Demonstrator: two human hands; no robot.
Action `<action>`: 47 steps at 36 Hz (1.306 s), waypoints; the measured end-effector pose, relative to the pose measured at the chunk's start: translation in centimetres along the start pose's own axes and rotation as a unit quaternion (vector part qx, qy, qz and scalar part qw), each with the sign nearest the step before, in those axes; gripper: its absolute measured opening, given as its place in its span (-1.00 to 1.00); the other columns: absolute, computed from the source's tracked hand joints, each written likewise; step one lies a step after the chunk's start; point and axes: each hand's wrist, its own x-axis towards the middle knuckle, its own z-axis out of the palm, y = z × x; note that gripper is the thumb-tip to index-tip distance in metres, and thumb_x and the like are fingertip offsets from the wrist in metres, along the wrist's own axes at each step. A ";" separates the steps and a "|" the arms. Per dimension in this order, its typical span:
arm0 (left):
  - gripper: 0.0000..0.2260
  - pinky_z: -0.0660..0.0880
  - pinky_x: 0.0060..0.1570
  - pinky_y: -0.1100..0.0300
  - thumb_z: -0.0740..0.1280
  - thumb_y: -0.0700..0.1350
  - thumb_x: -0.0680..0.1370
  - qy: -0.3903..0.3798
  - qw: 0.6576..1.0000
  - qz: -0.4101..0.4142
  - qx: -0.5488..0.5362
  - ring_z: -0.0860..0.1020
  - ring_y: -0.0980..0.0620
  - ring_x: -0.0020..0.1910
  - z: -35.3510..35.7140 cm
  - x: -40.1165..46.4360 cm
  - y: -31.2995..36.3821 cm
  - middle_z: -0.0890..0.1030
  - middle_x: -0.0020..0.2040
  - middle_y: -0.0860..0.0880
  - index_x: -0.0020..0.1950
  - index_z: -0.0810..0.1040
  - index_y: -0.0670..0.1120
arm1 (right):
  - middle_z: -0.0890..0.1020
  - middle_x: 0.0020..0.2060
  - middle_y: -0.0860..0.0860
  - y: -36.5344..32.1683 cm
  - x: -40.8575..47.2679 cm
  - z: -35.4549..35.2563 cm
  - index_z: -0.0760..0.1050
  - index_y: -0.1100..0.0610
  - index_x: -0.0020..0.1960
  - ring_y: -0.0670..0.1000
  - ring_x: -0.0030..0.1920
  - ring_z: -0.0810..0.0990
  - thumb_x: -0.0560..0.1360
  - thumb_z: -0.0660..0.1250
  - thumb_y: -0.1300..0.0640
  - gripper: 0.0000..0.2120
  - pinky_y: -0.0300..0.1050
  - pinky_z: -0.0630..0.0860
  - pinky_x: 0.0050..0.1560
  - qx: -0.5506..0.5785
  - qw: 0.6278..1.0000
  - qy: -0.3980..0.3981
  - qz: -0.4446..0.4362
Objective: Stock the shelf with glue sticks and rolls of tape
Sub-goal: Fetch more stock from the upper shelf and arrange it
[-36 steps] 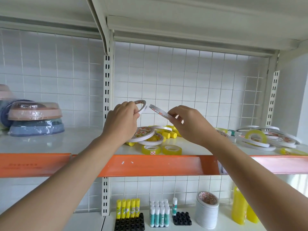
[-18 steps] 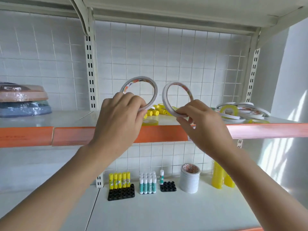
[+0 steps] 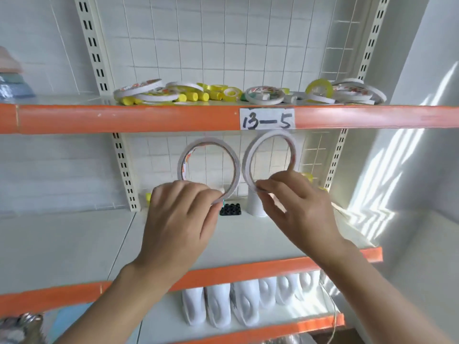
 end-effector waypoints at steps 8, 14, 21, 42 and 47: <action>-0.89 0.35 -0.18 0.03 0.26 -0.11 0.54 -0.089 0.995 -0.039 -0.024 0.51 -0.08 -0.17 6.0 -4.9 -0.4 0.58 -0.19 0.01 -0.08 0.58 -0.07 | 0.60 -0.20 0.01 1.2 -6.6 2.5 0.64 0.17 -0.04 0.04 -0.24 0.59 0.60 0.27 0.15 -0.81 -0.15 0.48 -0.38 -0.004 0.996 -0.076 0.053; -0.85 0.29 -0.19 0.08 0.24 -0.08 0.52 -0.126 0.987 -0.076 -0.069 0.47 -0.06 -0.17 10.8 -7.9 -1.5 0.58 -0.20 0.02 -0.13 0.58 -0.07 | 0.60 -0.19 -0.01 1.4 -9.8 5.0 0.64 0.14 -0.04 0.01 -0.25 0.59 0.53 0.32 0.17 -0.88 -0.21 0.40 -0.41 -0.026 0.987 -0.132 0.088; -0.83 0.42 -0.27 0.06 0.22 -0.04 0.48 -0.199 0.965 -0.104 -0.134 0.52 -0.06 -0.21 15.2 -11.2 -2.9 0.56 -0.23 0.06 -0.16 0.58 -0.04 | 0.59 -0.16 -0.01 2.1 -12.6 7.4 0.62 0.11 -0.05 0.05 -0.30 0.59 0.48 0.38 0.21 -0.92 -0.14 0.44 -0.50 -0.060 0.965 -0.207 0.152; -0.78 0.50 -0.45 0.03 0.56 -0.28 0.26 -0.376 0.891 -0.165 -0.192 0.55 -0.20 -0.30 23.9 -14.9 -1.1 0.53 -0.33 -0.07 -0.29 0.54 -0.12 | 0.49 0.13 0.08 6.6 -19.4 11.4 0.58 0.14 0.12 0.16 0.08 0.56 0.55 0.28 0.15 -0.81 -0.06 0.42 -0.18 -0.105 0.816 -0.433 0.369; -0.73 0.49 -0.48 0.07 0.59 -0.30 0.20 -0.369 0.899 -0.164 -0.166 0.54 -0.19 -0.34 25.5 -14.1 0.3 0.52 -0.35 -0.09 -0.32 0.52 -0.13 | 0.48 0.14 0.08 8.7 -20.6 12.0 0.57 0.13 0.14 0.14 0.15 0.51 0.55 0.26 0.12 -0.78 -0.04 0.45 -0.05 -0.087 0.809 -0.431 0.389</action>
